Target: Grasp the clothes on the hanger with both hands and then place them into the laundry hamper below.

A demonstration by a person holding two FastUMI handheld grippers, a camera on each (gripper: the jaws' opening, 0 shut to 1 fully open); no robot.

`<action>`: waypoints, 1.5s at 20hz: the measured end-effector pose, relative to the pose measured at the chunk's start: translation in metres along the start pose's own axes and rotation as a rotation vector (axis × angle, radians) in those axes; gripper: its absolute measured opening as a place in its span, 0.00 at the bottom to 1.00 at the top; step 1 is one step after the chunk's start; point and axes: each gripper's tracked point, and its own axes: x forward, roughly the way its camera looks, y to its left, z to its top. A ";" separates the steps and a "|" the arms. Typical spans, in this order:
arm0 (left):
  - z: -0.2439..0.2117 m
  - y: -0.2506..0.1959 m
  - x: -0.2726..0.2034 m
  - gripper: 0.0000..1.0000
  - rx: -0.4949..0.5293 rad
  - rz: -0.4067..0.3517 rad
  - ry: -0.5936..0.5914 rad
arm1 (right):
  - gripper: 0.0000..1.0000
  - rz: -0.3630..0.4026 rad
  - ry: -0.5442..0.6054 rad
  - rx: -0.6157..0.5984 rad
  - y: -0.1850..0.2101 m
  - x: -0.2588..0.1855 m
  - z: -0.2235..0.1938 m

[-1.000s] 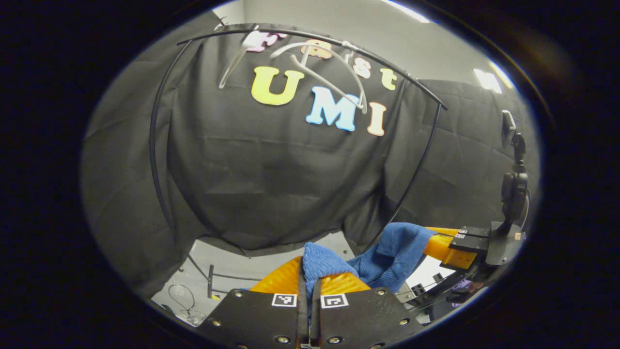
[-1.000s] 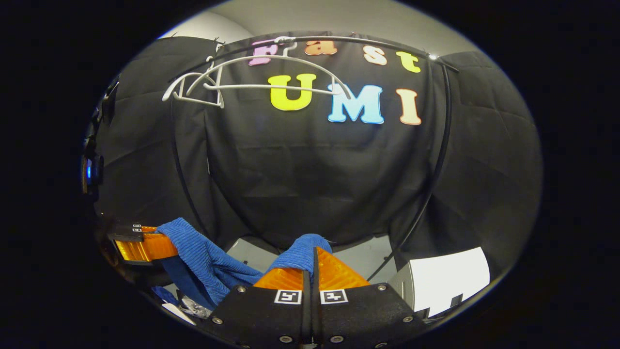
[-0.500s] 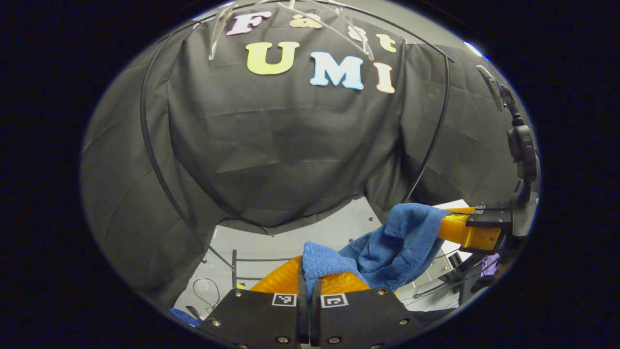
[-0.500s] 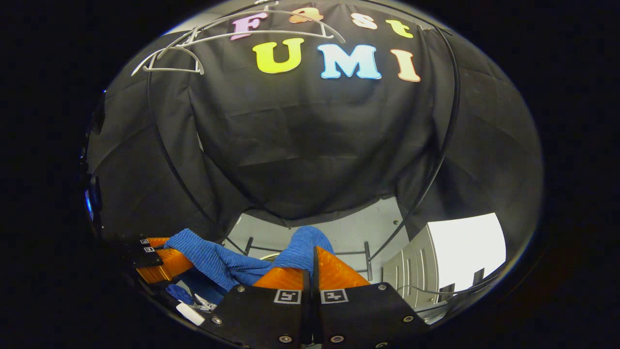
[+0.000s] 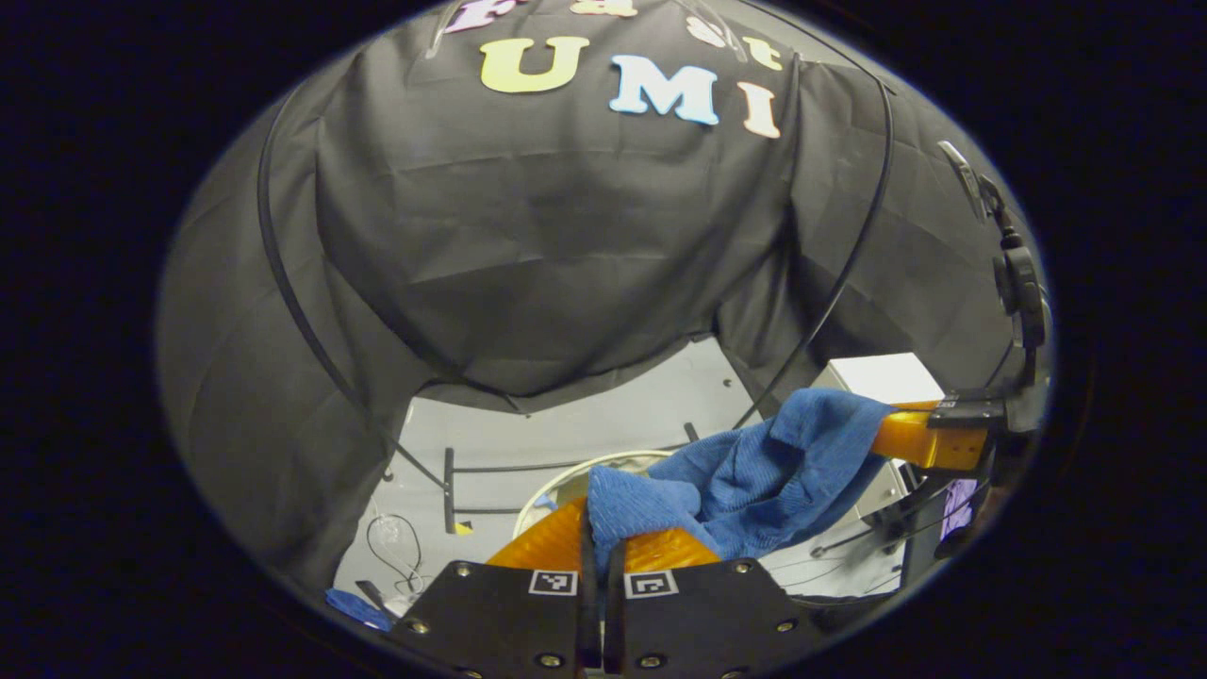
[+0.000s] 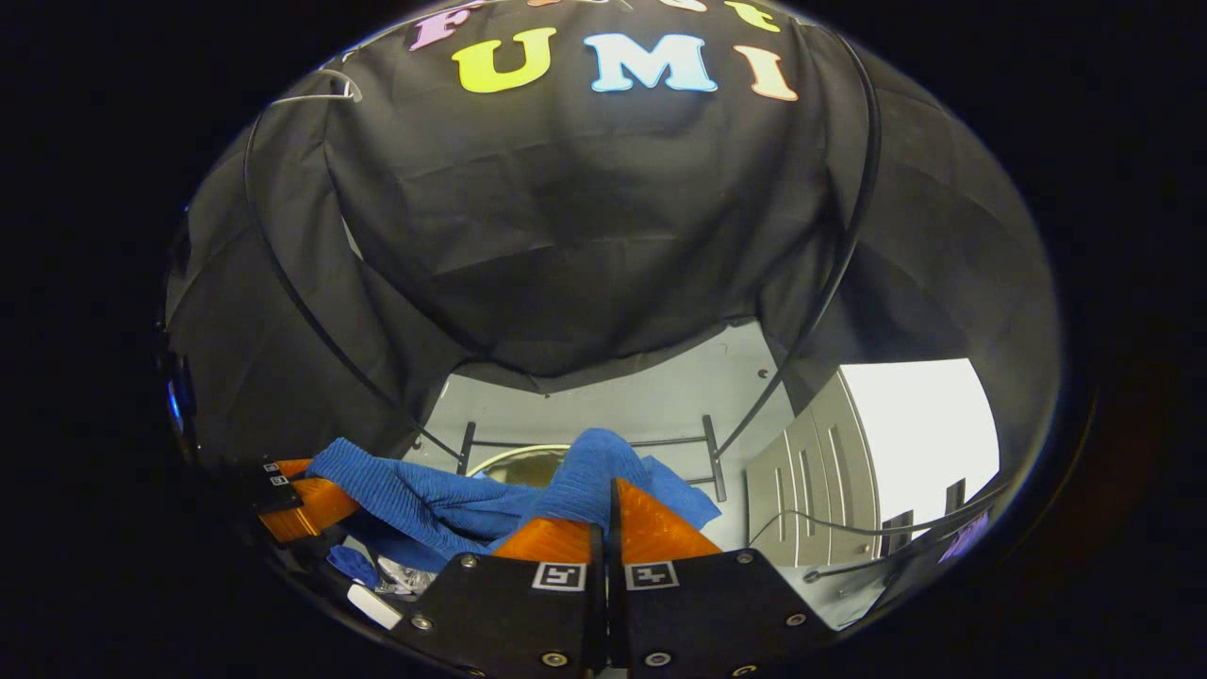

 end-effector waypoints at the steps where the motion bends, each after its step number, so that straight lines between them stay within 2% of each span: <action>1: -0.001 0.001 0.001 0.03 0.001 0.002 0.008 | 0.01 0.000 0.006 -0.001 0.000 0.001 0.000; 9: -0.007 0.002 0.000 0.03 0.019 -0.007 0.034 | 0.01 -0.008 0.045 -0.015 0.005 0.002 -0.012; 12: -0.012 0.004 0.001 0.04 0.008 0.015 0.043 | 0.02 0.000 0.058 -0.004 0.006 0.003 -0.017; 13: -0.015 0.005 -0.001 0.01 -0.002 0.021 0.054 | 0.02 -0.001 0.066 -0.006 0.005 0.002 -0.021; 14: -0.017 0.004 -0.004 0.06 -0.014 0.031 0.066 | 0.04 -0.002 0.077 -0.008 0.006 0.000 -0.025; 16: -0.018 0.002 -0.008 0.08 -0.037 0.035 0.076 | 0.05 0.007 0.107 -0.014 0.009 -0.004 -0.035; 17: -0.019 0.000 -0.009 0.11 -0.042 0.027 0.072 | 0.11 0.010 0.124 -0.021 0.010 -0.007 -0.038; 18: -0.016 -0.001 -0.011 0.30 -0.043 0.018 0.057 | 0.16 0.023 0.132 -0.029 0.013 -0.009 -0.041; 20: -0.012 0.000 -0.012 0.69 -0.049 0.004 0.030 | 0.43 0.049 0.124 -0.050 0.022 -0.015 -0.036; 24: -0.017 0.006 -0.020 0.95 -0.052 0.027 0.021 | 0.97 0.036 0.093 -0.074 0.018 -0.036 -0.018; 26: -0.016 0.008 -0.027 0.94 -0.060 0.036 0.012 | 0.97 0.017 0.059 -0.066 0.010 -0.049 -0.005; 30: -0.004 0.008 -0.038 0.94 -0.036 0.046 -0.026 | 0.96 -0.063 -0.018 -0.070 -0.030 -0.081 0.018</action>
